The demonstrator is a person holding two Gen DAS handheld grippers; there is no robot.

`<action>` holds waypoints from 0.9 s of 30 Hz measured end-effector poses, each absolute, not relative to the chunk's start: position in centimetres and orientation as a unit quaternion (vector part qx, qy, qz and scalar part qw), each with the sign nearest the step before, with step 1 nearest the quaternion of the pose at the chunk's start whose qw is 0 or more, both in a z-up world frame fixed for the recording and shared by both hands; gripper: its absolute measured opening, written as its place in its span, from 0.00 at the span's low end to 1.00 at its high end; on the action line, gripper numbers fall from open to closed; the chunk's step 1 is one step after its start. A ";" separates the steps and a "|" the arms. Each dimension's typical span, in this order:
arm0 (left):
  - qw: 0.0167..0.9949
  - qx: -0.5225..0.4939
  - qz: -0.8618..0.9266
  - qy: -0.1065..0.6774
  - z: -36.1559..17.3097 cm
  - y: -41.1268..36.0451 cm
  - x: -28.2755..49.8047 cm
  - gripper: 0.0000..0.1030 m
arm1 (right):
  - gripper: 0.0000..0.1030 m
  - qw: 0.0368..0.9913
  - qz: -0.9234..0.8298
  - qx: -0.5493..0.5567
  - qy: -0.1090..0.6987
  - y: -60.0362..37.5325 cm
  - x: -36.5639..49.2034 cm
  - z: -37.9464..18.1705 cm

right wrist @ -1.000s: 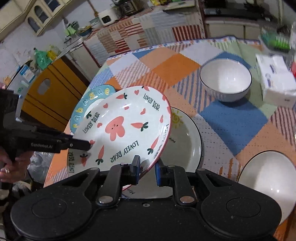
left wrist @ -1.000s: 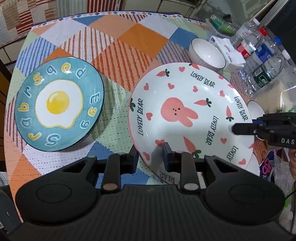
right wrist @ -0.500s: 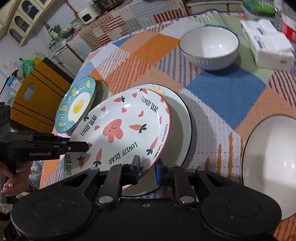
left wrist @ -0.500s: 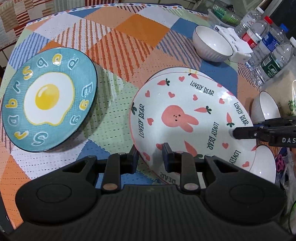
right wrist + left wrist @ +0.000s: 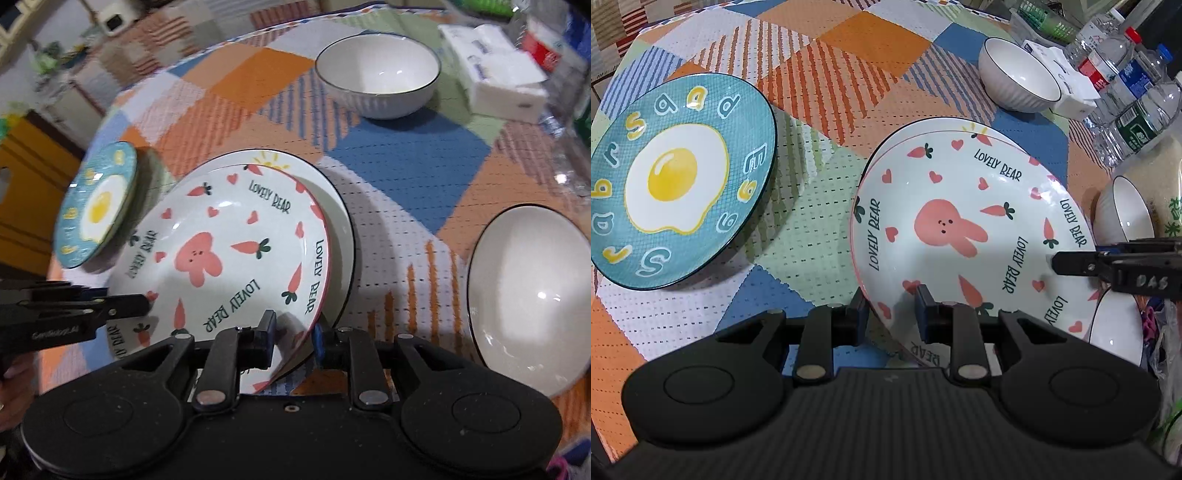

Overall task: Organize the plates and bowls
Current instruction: 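Lower the bunny plate onto the sun plate and open the right gripper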

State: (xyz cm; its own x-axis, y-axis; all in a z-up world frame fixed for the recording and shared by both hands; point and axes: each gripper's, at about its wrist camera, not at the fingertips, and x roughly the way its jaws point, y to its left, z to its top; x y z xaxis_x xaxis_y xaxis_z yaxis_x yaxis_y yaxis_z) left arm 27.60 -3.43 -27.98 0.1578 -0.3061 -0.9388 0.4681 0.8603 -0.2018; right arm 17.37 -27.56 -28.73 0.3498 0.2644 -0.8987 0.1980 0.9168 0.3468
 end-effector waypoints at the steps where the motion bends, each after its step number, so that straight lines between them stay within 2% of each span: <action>1: 0.759 0.066 -0.254 0.596 -28.0 -3.5 27.7 0.24 | 0.29 0.802 0.009 0.188 0.566 -27.0 17.3 -28.7; 5: 0.758 0.063 -0.256 0.597 -28.1 -3.6 27.6 0.24 | 0.34 0.831 -0.026 0.107 0.545 -24.8 17.3 -28.9; 12: 0.743 0.053 -0.265 0.612 -28.7 -3.7 27.6 0.22 | 0.34 0.845 -0.034 0.024 0.533 -23.7 16.7 -29.0; 16: 0.745 0.053 -0.267 0.609 -27.9 -3.3 27.6 0.22 | 0.33 0.852 -0.037 0.104 0.512 -25.8 16.0 -28.9; 27: 0.759 0.105 -0.279 0.579 -21.3 -1.1 25.4 0.25 | 0.33 0.877 -0.018 0.161 0.453 -26.0 12.6 -23.4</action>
State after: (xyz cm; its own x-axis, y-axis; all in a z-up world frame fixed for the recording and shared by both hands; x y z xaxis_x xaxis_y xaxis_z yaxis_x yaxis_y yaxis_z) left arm 25.44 -1.11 -21.33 0.1738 -0.3018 -0.9374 0.5447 0.8225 -0.1638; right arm 12.58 -26.00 -23.39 0.5885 0.1144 -0.8003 0.1775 0.9475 0.2660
